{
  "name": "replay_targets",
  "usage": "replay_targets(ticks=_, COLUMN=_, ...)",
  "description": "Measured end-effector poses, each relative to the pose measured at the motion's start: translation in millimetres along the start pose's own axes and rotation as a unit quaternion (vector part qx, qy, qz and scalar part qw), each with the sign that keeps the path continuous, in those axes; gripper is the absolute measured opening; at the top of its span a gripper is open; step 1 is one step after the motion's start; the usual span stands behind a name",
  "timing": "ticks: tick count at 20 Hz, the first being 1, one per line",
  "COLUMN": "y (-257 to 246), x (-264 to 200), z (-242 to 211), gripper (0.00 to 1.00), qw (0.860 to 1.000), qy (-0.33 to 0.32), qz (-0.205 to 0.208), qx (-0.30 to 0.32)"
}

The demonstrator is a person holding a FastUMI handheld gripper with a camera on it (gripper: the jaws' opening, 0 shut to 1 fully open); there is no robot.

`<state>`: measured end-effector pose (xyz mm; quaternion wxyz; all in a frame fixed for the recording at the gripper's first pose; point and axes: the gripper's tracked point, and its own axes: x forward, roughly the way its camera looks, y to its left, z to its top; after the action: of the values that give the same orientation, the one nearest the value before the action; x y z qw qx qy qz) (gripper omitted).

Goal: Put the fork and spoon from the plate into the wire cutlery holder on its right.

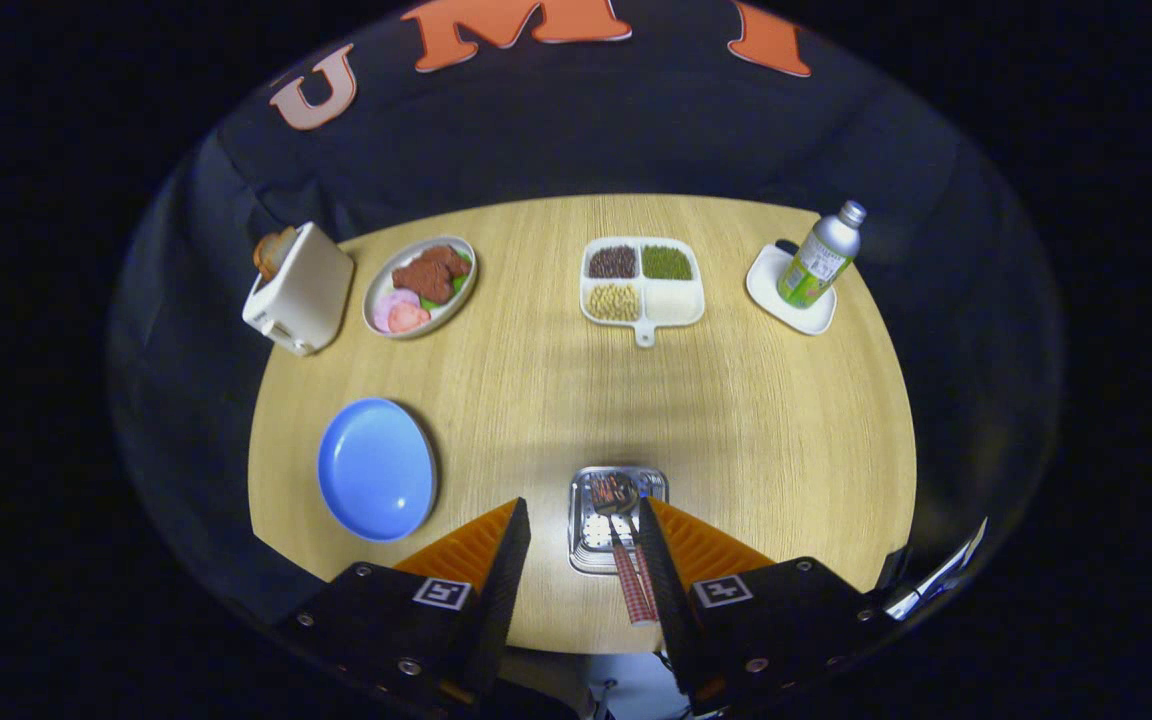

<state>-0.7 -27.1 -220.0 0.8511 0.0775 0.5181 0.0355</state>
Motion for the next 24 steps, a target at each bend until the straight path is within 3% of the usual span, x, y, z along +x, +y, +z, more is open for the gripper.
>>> replay_targets(ticks=4, y=17.0, x=-41.6, z=60.7, gripper=0.89, qw=0.989, qy=-0.144, qz=0.013, qx=0.0)
replay_targets(ticks=8, y=39.6, x=-86.2, z=105.4, gripper=0.93, qw=0.963, qy=-0.267, qz=0.032, qx=-0.008)
replay_targets(ticks=12, y=54.5, x=-132.4, z=134.2, gripper=0.96, qw=0.929, qy=-0.367, qz=0.026, qx=-0.041)
replay_targets(ticks=15, y=76.4, x=-158.6, z=147.1, gripper=0.97, qw=0.908, qy=-0.412, qz=0.023, qx=-0.076)
replay_targets(ticks=21, y=111.1, x=-215.3, z=170.4, gripper=0.97, qw=0.856, qy=-0.509, qz=0.034, qx=-0.088)
replay_targets(ticks=24, y=117.8, x=-224.2, z=173.6, gripper=0.97, qw=0.848, qy=-0.523, qz=0.042, qx=-0.081)
